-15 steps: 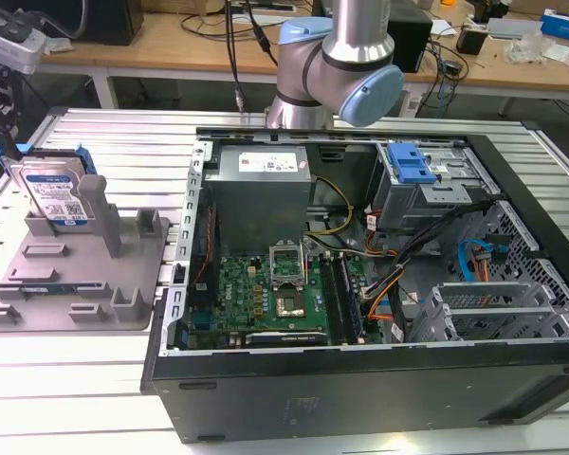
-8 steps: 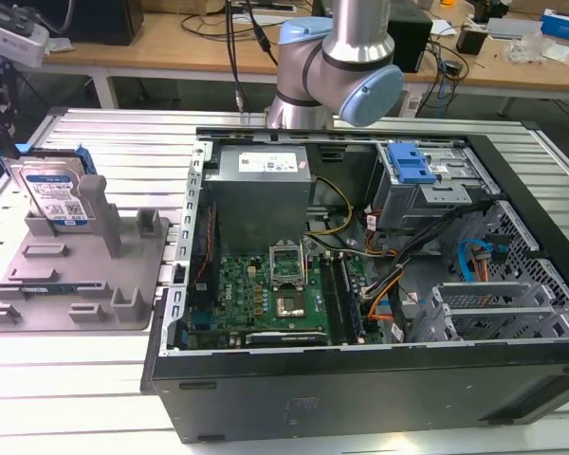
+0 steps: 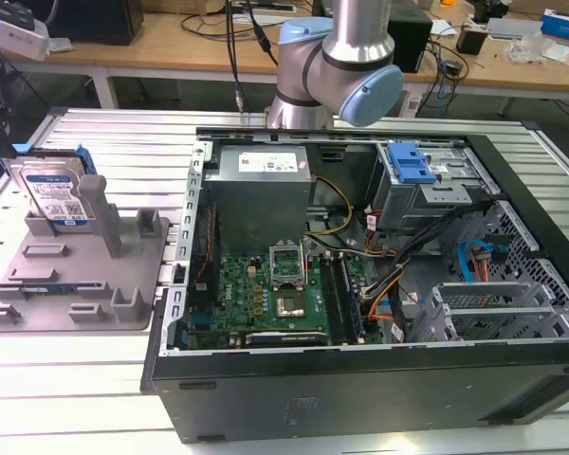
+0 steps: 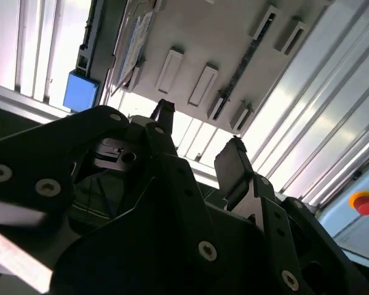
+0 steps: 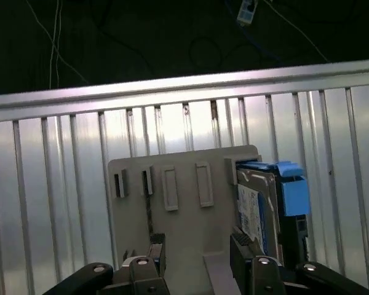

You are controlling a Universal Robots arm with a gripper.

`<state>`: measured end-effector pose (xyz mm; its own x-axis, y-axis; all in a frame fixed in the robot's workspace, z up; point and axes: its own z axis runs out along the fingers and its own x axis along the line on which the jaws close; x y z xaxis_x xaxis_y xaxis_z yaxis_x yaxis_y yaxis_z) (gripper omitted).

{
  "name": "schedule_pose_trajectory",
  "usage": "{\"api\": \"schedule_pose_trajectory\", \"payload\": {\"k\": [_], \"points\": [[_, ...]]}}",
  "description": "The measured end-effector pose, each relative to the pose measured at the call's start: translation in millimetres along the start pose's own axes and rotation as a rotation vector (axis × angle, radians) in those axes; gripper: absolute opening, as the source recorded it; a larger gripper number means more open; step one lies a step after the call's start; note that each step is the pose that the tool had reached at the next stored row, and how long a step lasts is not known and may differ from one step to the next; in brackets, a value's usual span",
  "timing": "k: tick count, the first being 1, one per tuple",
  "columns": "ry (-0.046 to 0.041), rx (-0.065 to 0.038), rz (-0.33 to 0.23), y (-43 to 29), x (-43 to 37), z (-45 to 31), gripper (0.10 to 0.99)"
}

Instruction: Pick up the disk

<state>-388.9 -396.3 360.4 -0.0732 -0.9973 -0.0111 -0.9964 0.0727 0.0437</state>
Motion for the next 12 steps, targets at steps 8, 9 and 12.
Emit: {"api": "schedule_pose_trajectory", "payload": {"k": [8,9,12], "points": [[-0.0004,-0.001,-0.040,0.2,-3.7,0.1,0.541],[-0.0004,0.000,-0.039,0.7,-7.3,0.2,0.541],[-0.0005,0.001,-0.038,1.9,-14.0,0.3,0.541]]}}
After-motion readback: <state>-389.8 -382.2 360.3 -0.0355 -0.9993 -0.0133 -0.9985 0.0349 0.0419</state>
